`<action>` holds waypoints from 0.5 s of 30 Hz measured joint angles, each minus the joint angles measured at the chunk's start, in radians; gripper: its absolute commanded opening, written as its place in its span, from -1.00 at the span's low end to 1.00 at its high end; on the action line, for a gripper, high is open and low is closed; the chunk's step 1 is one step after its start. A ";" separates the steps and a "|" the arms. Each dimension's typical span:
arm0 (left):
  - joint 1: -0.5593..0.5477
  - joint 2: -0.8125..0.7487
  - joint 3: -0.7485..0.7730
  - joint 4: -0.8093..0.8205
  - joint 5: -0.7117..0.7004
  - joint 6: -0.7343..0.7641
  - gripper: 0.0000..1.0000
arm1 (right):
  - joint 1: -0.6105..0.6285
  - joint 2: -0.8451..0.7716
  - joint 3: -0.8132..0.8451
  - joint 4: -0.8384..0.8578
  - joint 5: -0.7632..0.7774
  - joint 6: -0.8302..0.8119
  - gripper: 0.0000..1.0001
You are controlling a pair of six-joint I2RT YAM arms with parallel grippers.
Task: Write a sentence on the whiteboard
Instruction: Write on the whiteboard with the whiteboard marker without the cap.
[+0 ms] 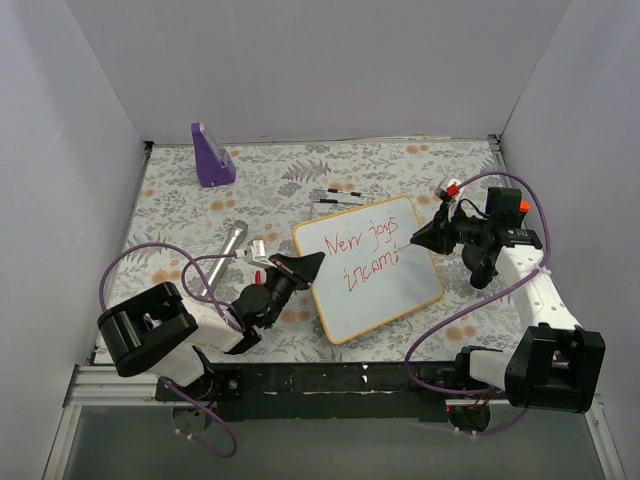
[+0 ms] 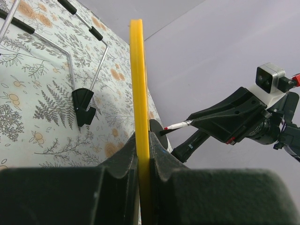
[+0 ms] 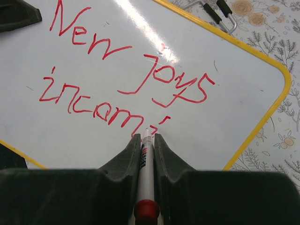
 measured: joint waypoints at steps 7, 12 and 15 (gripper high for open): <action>0.000 -0.002 0.000 0.000 0.008 0.003 -1.00 | 0.000 -0.023 0.000 0.002 0.011 0.000 -0.97; 0.000 -0.003 0.000 0.000 0.010 0.003 -1.00 | -0.007 -0.021 0.000 0.009 0.044 0.006 -0.97; 0.000 -0.004 0.000 0.000 0.011 0.003 -1.00 | -0.014 -0.006 0.000 0.008 0.063 0.008 -0.97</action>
